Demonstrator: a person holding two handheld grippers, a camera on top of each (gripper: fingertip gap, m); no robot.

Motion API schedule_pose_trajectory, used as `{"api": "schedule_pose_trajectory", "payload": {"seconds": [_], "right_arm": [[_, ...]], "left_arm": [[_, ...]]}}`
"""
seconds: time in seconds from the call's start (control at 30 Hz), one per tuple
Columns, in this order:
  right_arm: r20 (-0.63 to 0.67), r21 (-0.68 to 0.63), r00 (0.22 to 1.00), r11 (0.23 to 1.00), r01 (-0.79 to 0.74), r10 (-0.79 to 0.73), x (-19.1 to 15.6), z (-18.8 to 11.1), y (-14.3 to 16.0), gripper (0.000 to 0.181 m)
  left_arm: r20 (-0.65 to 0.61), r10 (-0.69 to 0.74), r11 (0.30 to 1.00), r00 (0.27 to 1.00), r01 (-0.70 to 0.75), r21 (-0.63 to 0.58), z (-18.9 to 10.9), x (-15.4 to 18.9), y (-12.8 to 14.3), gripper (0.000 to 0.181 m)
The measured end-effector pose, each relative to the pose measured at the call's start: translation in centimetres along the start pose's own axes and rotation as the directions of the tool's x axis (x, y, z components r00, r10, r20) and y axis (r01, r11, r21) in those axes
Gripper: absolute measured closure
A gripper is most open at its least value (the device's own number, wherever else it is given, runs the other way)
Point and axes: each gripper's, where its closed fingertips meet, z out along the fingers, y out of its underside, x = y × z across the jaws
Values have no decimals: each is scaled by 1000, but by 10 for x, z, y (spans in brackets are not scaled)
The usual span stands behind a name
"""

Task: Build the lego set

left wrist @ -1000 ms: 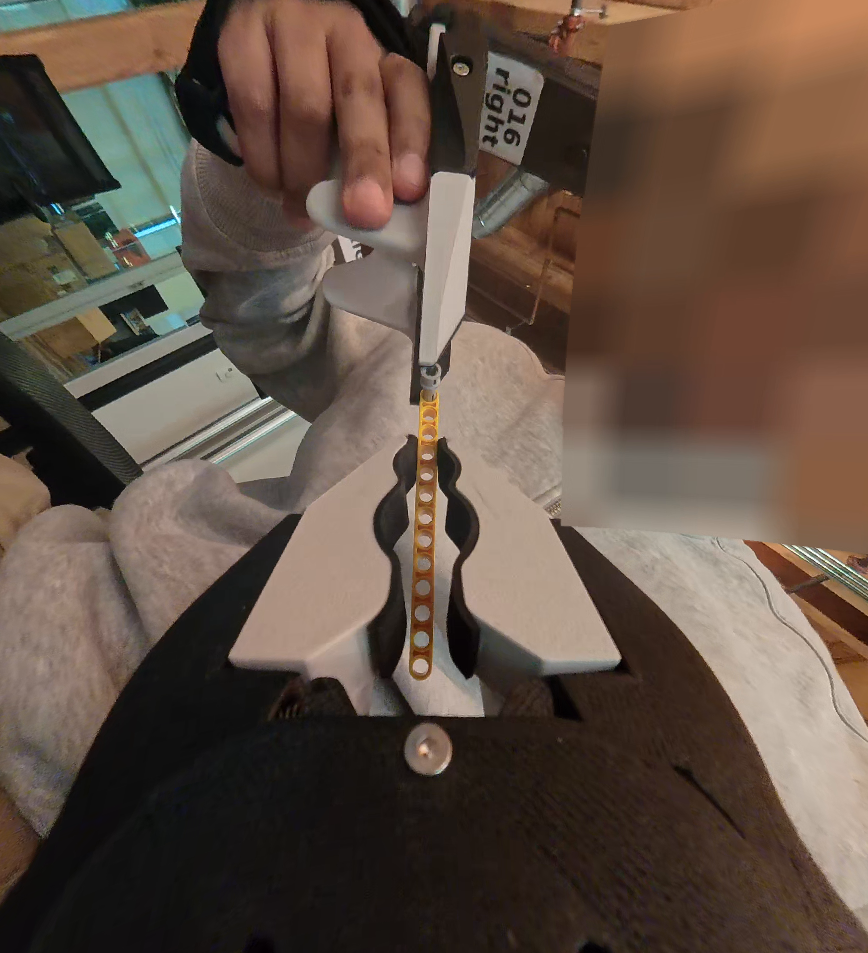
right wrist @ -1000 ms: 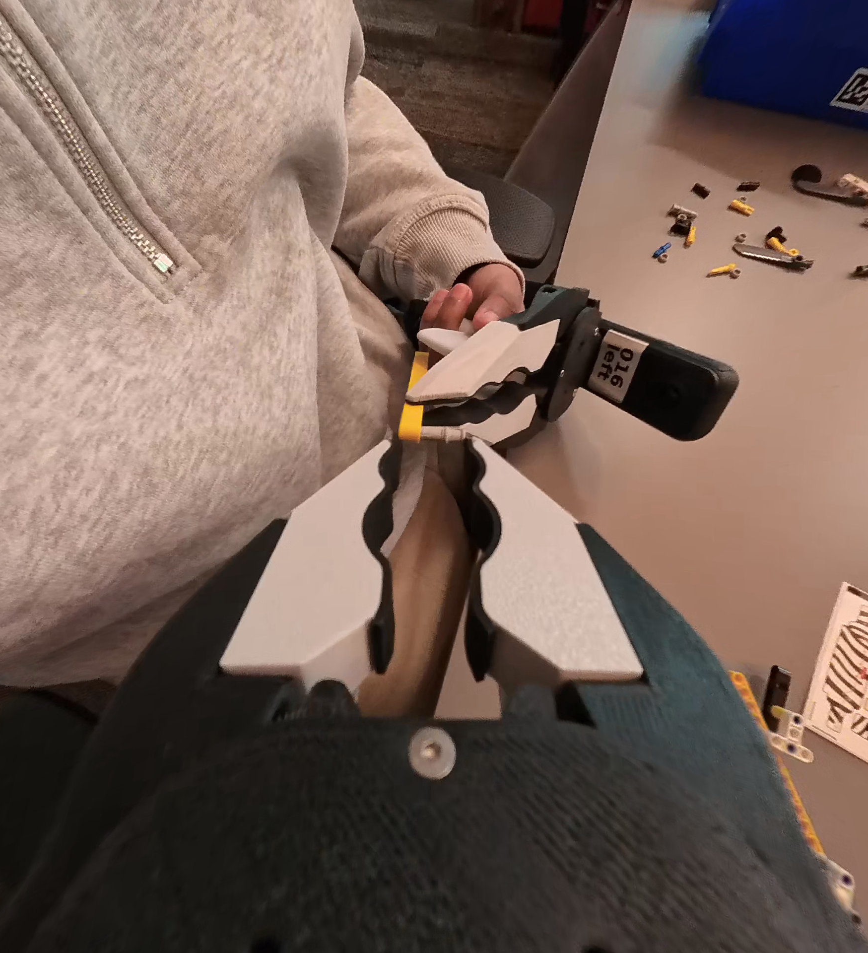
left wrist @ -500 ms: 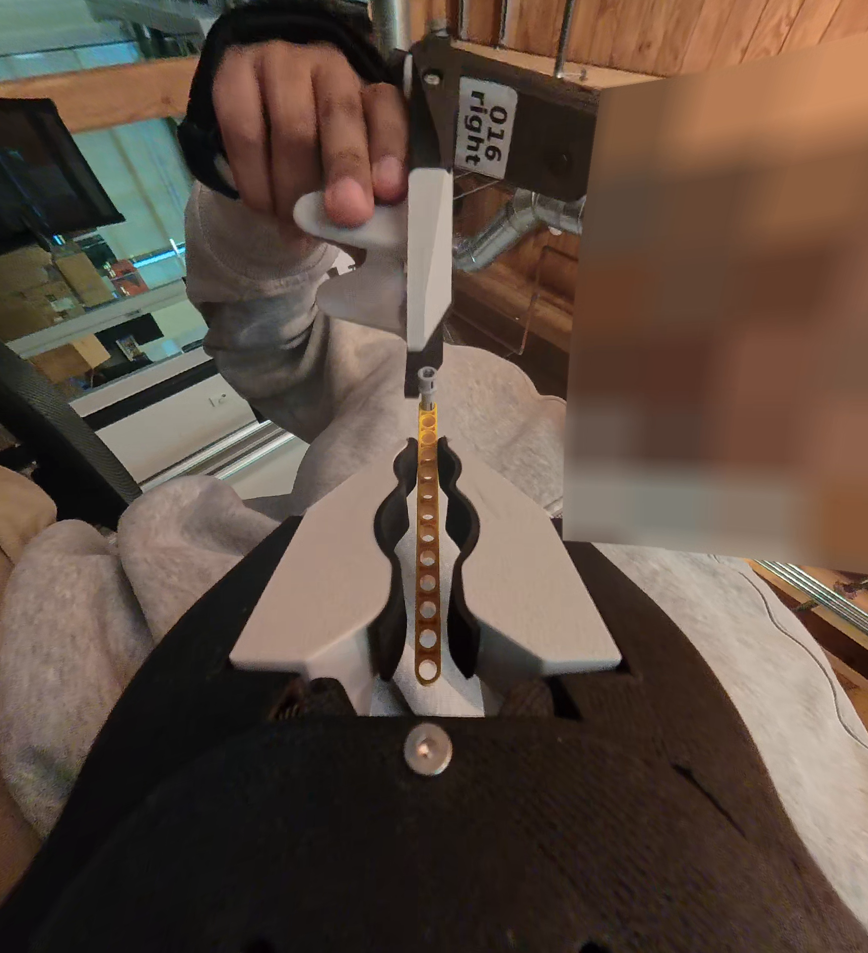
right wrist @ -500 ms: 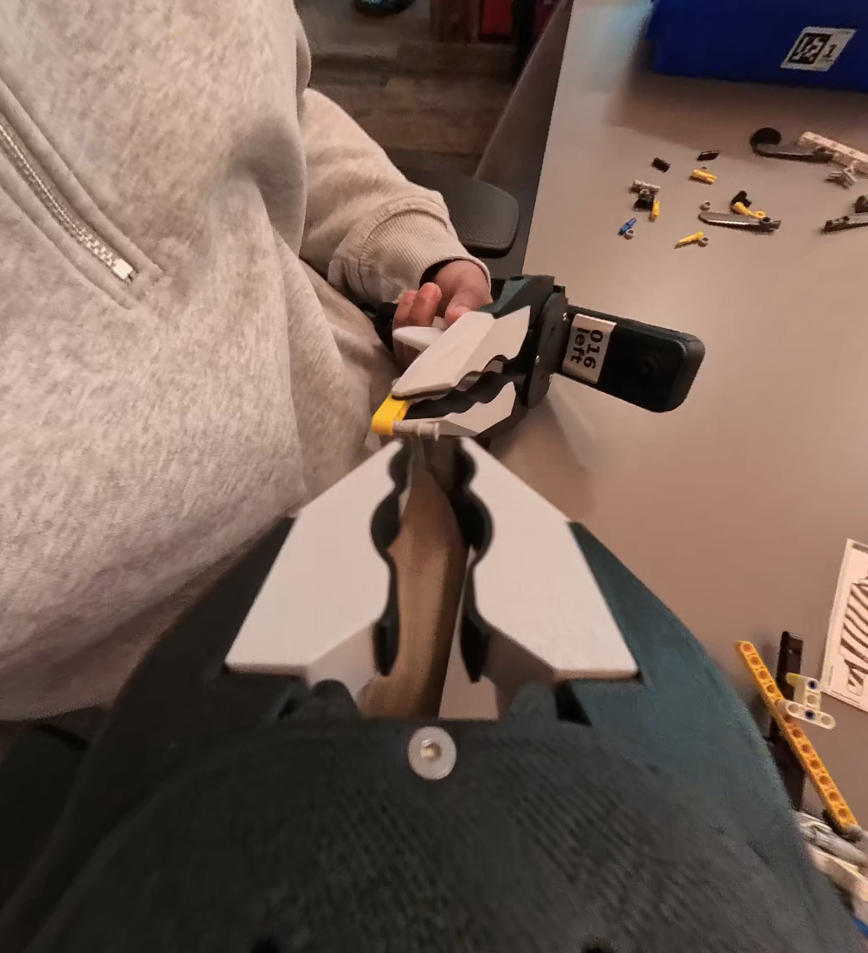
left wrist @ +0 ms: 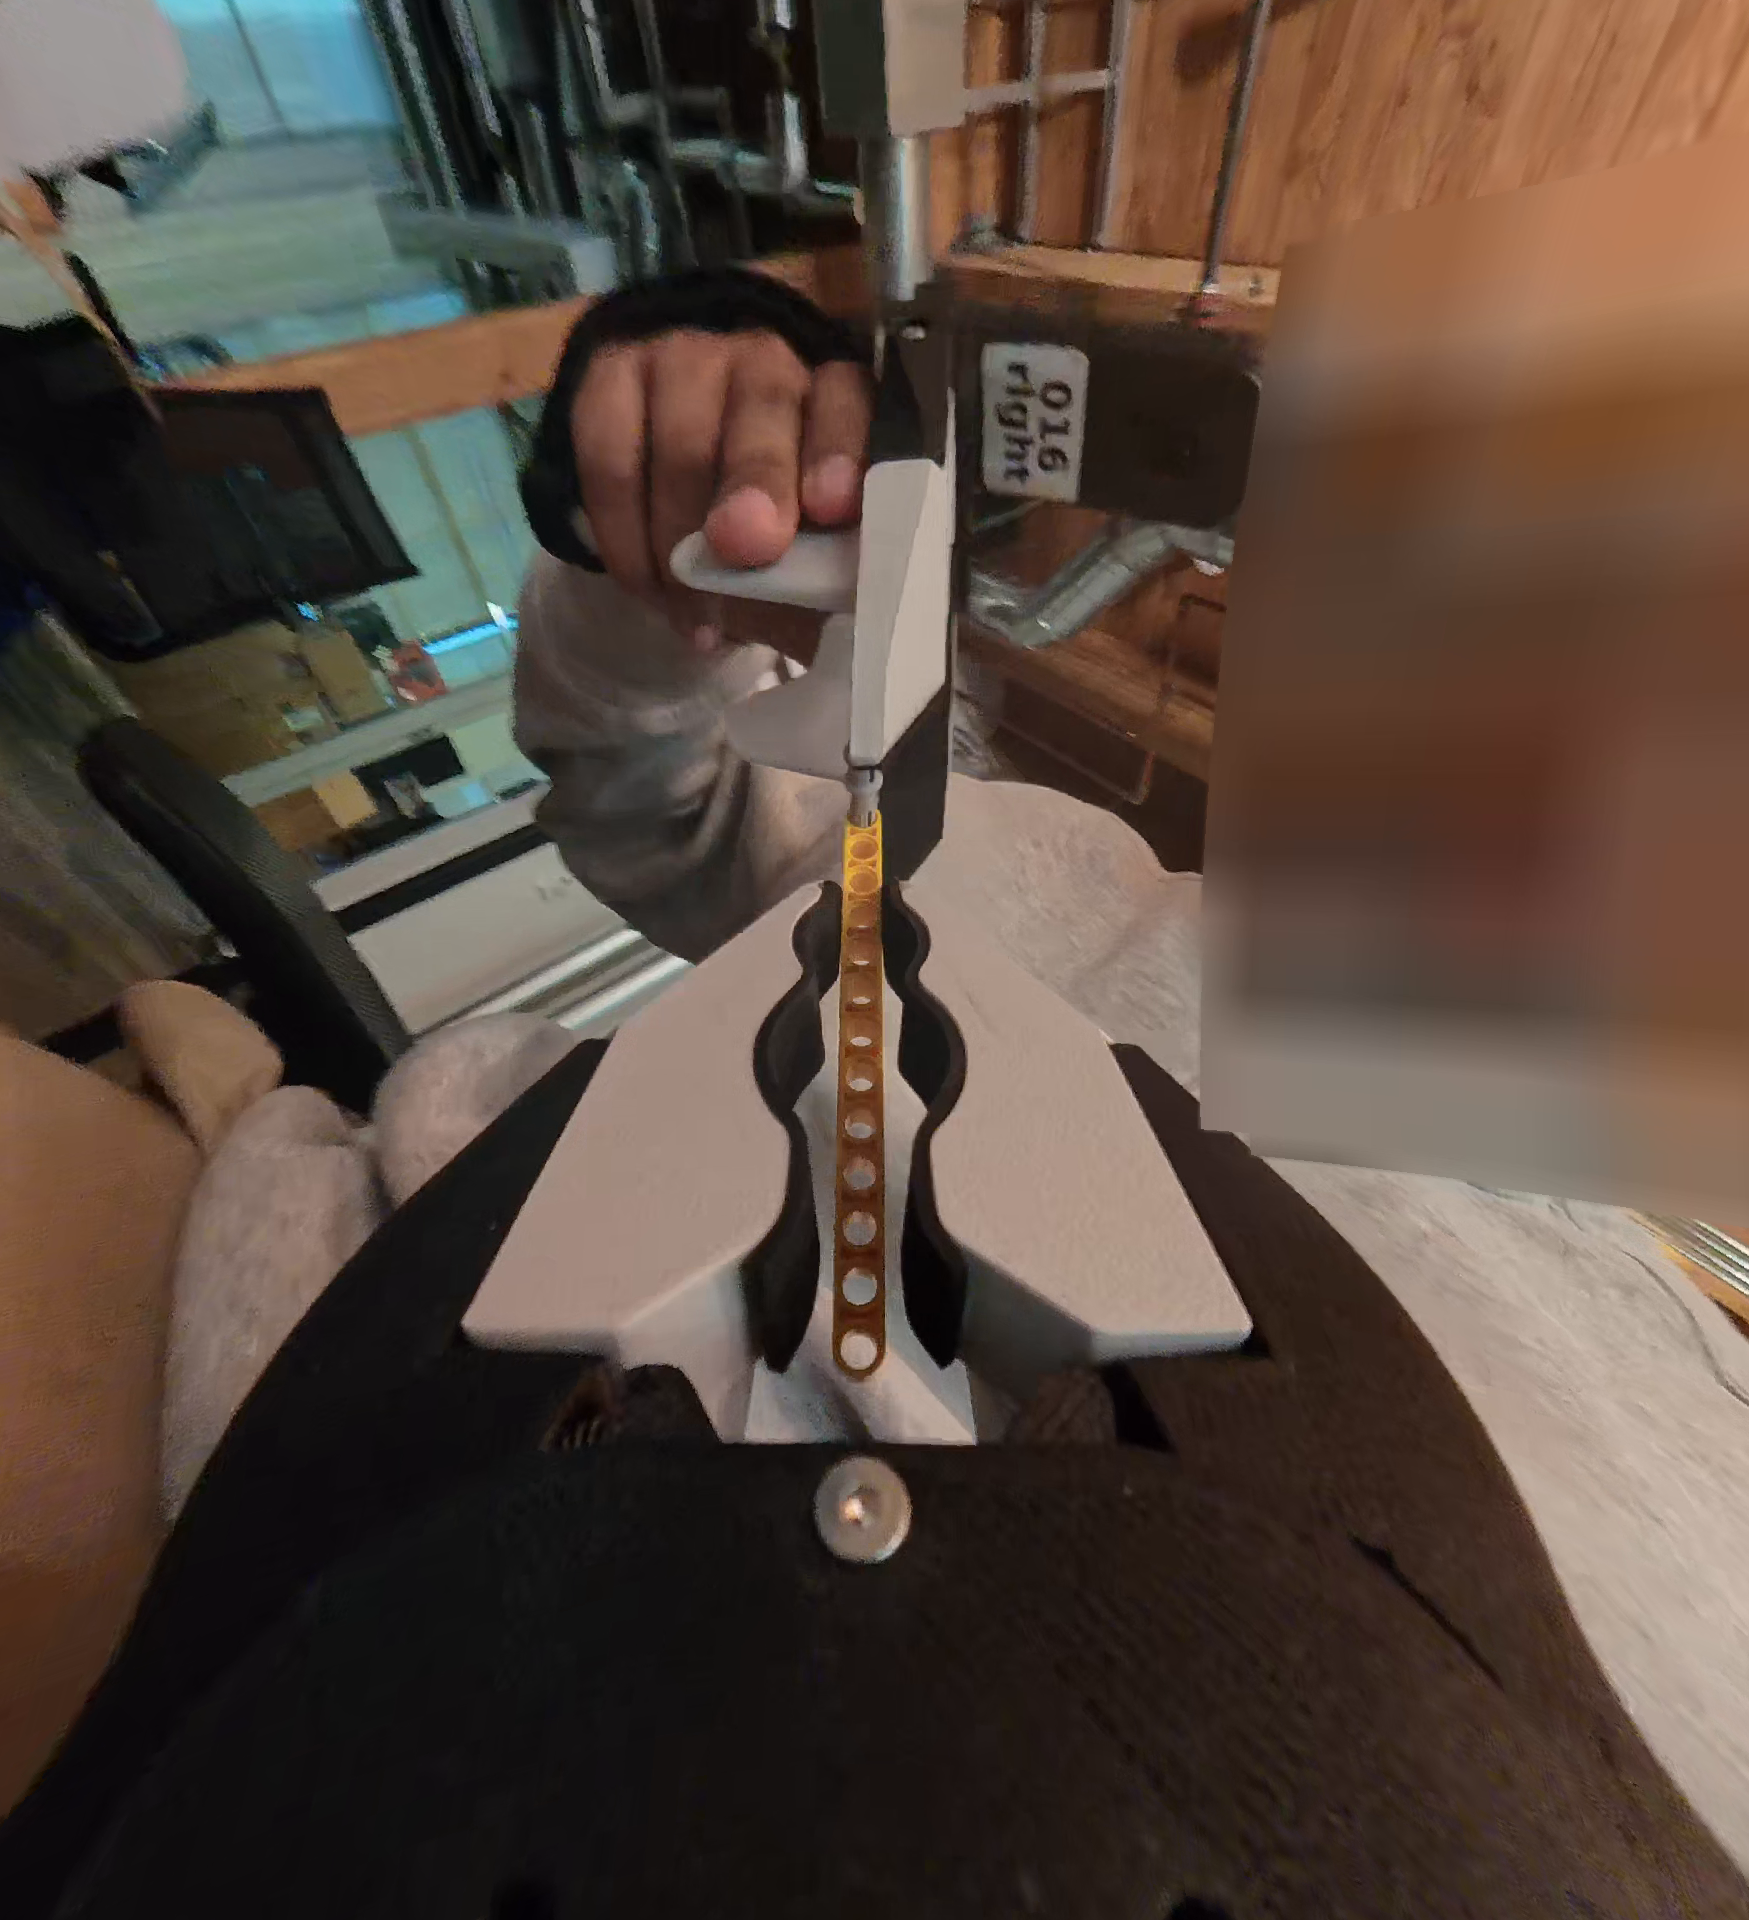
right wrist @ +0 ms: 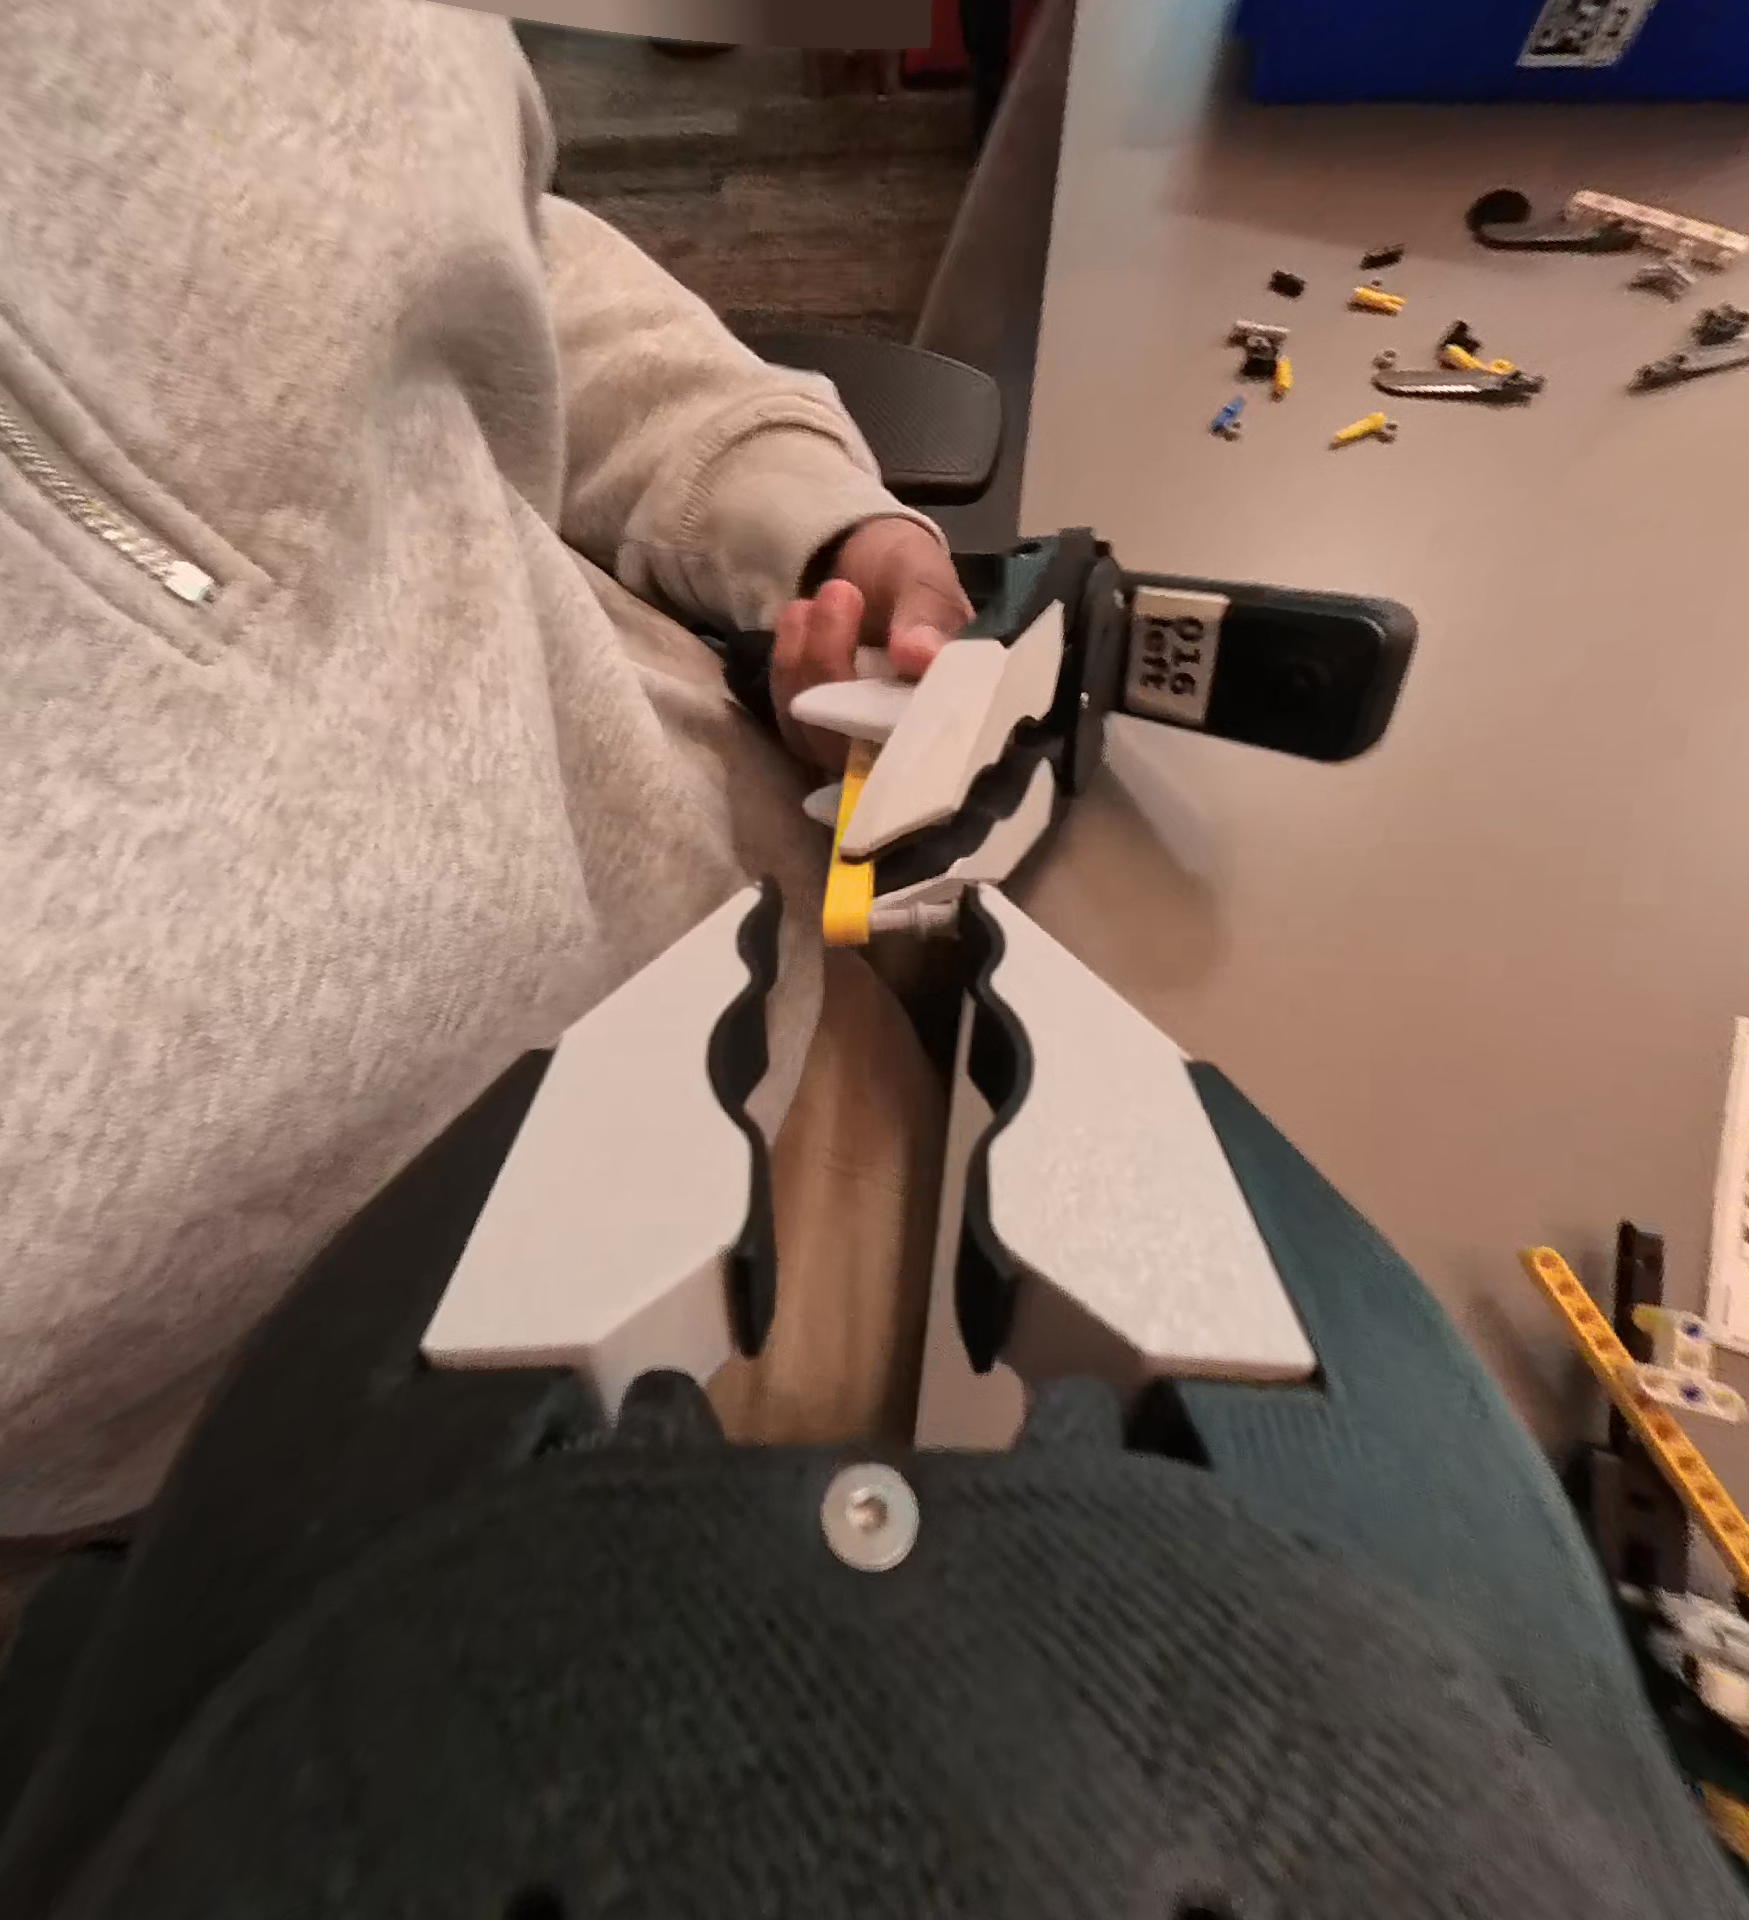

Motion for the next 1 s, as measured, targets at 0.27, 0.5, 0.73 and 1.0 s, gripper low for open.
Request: {"api": "schedule_pose_trajectory", "payload": {"seconds": [0.27,0.5,0.73,1.0], "right_arm": [[-411,119,903,989,-83,125,54,-18,6,140],[62,774,625,359,-523,778,96,-11,32,118],[257,817,681,222,-532,686,98,13,34,111],[521,764,658,47,-644,544,78,1,23,129]], "left_arm": [[424,334,908,842,-409,97,-20,-20,-38,177],[799,575,438,-176,-758,-483,-74,-23,-77,177],[514,537,143,-669,-528,-837,-69,-32,-74,176],[321,482,-91,-815,-411,-907,-32,-35,-54,176]]}}
